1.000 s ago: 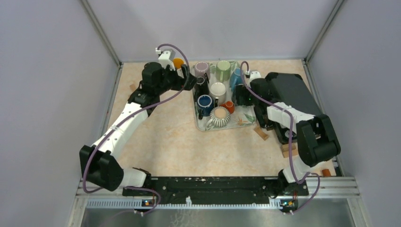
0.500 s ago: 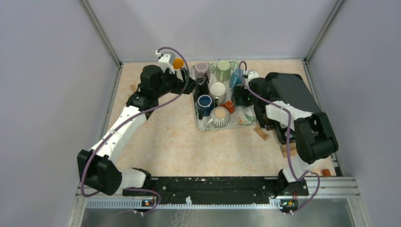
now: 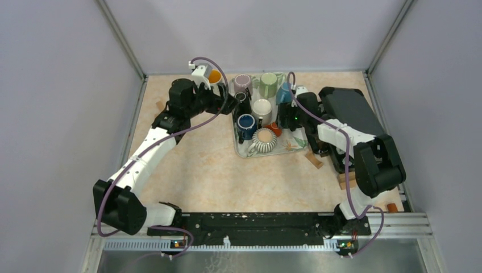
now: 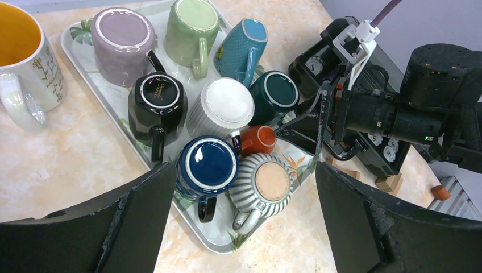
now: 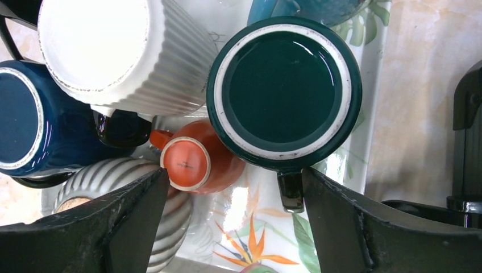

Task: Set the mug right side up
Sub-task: Turn over the cup on the tray.

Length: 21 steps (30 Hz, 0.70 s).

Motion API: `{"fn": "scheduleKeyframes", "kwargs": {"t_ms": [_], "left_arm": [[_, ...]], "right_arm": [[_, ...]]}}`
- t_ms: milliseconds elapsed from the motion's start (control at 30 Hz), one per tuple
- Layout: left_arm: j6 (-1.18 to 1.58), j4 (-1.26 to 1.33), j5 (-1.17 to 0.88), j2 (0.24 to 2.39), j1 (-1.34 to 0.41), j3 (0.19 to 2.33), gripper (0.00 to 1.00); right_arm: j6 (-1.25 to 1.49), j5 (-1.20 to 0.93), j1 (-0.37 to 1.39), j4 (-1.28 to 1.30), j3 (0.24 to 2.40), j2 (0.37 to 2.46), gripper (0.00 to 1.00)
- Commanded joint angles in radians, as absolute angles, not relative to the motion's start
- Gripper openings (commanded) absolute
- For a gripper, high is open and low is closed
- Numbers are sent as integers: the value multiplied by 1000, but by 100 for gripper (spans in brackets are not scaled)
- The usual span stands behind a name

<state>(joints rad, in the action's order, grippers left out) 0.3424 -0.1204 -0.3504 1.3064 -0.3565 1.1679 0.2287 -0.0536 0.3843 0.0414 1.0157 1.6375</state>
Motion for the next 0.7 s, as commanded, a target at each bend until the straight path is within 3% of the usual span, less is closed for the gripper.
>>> {"fn": "scheduleKeyframes", "kwargs": {"t_ms": [0,100,233,500,667], "left_arm": [[350,-71,-375,1293,-360,1160,98],[348,-72,-374,1293,-360,1158,98],[347,-71,-381,1300,-360,1158,98],[347,-70,-384,1306,-360,1158,98],[351,-68,-393,1311,-360,1157,98]], "right_arm": [[266,-26,396,53,1070,1618,81],[270,14,396,77,1086,1627,68],[261,64,396,87,1092,1630,59],[211,123,397,110,1097,1652,46],[173,140,409,96,1095,1663,45]]}}
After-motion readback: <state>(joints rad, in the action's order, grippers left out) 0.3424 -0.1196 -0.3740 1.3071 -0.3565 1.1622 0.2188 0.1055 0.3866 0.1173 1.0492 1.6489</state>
